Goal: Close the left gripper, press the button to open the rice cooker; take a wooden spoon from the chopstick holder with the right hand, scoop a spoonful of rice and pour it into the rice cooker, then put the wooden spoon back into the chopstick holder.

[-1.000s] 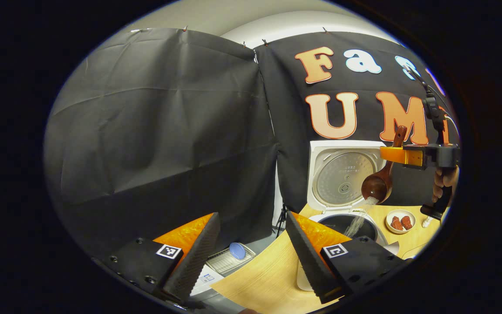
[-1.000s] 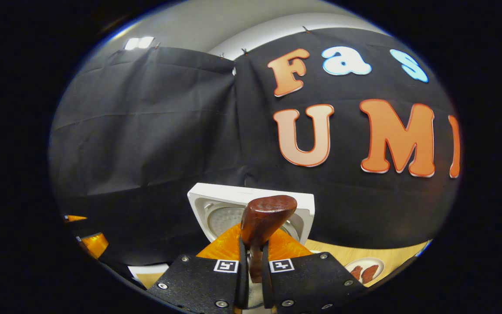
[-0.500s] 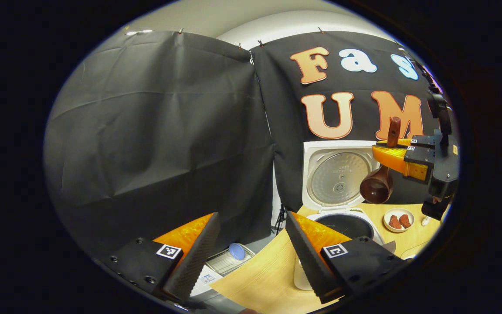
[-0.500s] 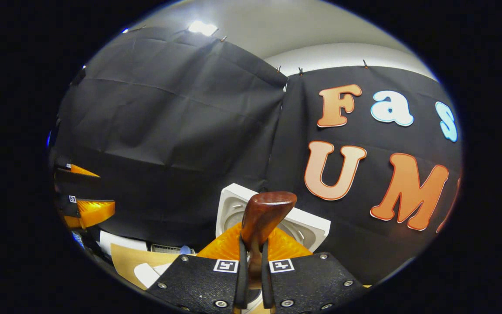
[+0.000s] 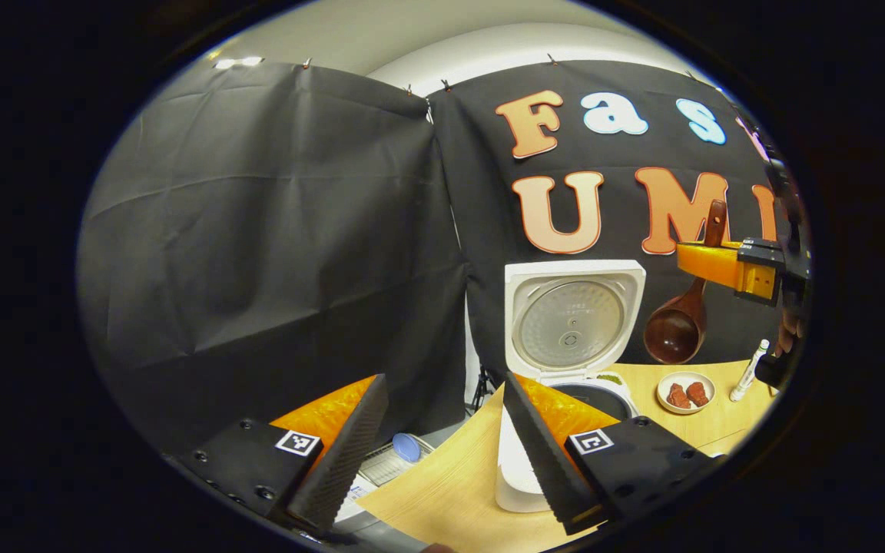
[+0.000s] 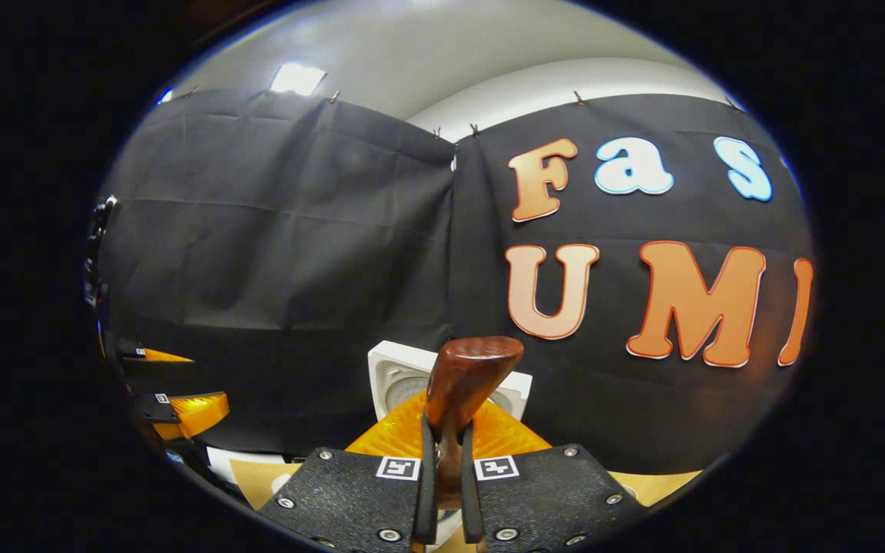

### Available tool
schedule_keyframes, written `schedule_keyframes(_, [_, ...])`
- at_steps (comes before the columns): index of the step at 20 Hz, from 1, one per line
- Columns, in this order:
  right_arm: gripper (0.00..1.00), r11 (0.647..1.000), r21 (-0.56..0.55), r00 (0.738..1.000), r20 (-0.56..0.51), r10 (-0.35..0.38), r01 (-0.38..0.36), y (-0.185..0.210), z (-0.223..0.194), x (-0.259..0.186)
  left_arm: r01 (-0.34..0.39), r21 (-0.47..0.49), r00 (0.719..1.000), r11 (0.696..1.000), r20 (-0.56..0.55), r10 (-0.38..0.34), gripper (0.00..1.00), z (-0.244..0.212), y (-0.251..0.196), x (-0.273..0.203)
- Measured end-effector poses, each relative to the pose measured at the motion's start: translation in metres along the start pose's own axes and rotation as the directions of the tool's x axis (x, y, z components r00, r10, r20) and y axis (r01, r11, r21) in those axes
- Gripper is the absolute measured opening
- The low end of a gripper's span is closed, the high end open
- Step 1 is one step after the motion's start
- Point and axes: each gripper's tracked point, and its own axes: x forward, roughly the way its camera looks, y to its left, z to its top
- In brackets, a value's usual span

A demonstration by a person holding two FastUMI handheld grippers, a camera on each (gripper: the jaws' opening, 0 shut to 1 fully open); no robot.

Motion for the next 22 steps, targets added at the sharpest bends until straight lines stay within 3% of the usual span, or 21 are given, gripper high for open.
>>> schedule_keyframes(5, [0.12, 0.993, 0.030, 0.992, -0.055, -0.113, 0.115, -0.055, -0.019, -0.054, 0.058, -0.002, 0.998, 0.998, 0.022, -0.058, 1.00, 0.011, -0.036, -0.008])
schedule_keyframes(11, [0.12, 0.958, 0.054, 0.954, -0.131, -0.271, 0.280, -0.120, -0.048, -0.118, 0.135, 0.018, 0.990, 0.991, 0.028, -0.136, 1.00, 0.018, -0.082, -0.013])
schedule_keyframes(15, [0.12, 0.923, 0.062, 0.911, -0.196, -0.362, 0.380, -0.150, -0.077, -0.165, 0.177, 0.027, 0.984, 0.984, 0.025, -0.177, 1.00, 0.017, -0.109, -0.014])
schedule_keyframes(22, [0.12, 0.817, 0.095, 0.800, -0.299, -0.521, 0.568, -0.202, -0.120, -0.254, 0.211, 0.050, 0.977, 0.976, 0.025, -0.212, 1.00, 0.024, -0.145, -0.011])
